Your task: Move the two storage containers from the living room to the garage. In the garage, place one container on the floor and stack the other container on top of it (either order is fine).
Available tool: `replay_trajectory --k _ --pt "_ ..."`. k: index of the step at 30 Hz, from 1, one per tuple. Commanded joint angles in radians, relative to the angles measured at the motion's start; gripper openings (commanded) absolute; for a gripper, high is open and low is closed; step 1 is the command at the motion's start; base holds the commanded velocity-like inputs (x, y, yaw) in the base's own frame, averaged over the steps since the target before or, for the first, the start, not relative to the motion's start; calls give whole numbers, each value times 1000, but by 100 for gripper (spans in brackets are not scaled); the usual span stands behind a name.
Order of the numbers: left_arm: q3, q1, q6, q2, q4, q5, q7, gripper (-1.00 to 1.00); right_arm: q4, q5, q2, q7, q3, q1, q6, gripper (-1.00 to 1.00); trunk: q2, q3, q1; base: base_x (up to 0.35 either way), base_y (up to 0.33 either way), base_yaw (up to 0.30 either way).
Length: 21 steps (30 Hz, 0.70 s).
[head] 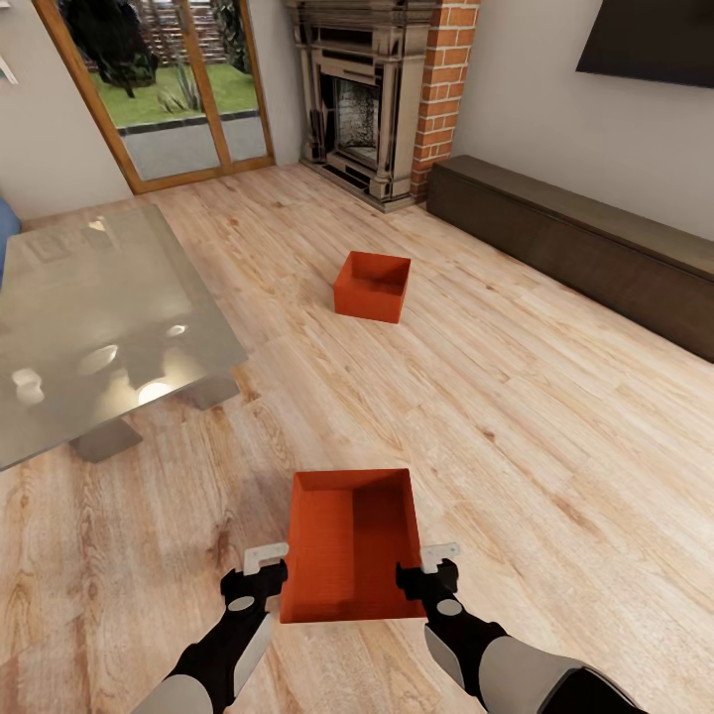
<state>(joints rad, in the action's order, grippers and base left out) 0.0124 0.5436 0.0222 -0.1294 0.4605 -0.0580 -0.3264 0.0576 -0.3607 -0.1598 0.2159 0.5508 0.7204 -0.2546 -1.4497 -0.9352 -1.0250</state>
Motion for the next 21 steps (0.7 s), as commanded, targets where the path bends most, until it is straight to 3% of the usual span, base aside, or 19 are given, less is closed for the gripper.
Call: replay_trajectory --k 1,12,21 --pt "1 0 2 0 0 -6 -3 100 -1 -9 0 3 8 1 -3 100 0 -1 0 0 0 0" --pt "2 1 6 1 0 -3 -2 100 -3 -18 20 11 3 1 -27 100 0 -1 0 0 0 0" --pt "59 0 1 -4 3 15 44 100 -4 -18 21 14 3 1 -28 100 0 -1 0 0 0 0"
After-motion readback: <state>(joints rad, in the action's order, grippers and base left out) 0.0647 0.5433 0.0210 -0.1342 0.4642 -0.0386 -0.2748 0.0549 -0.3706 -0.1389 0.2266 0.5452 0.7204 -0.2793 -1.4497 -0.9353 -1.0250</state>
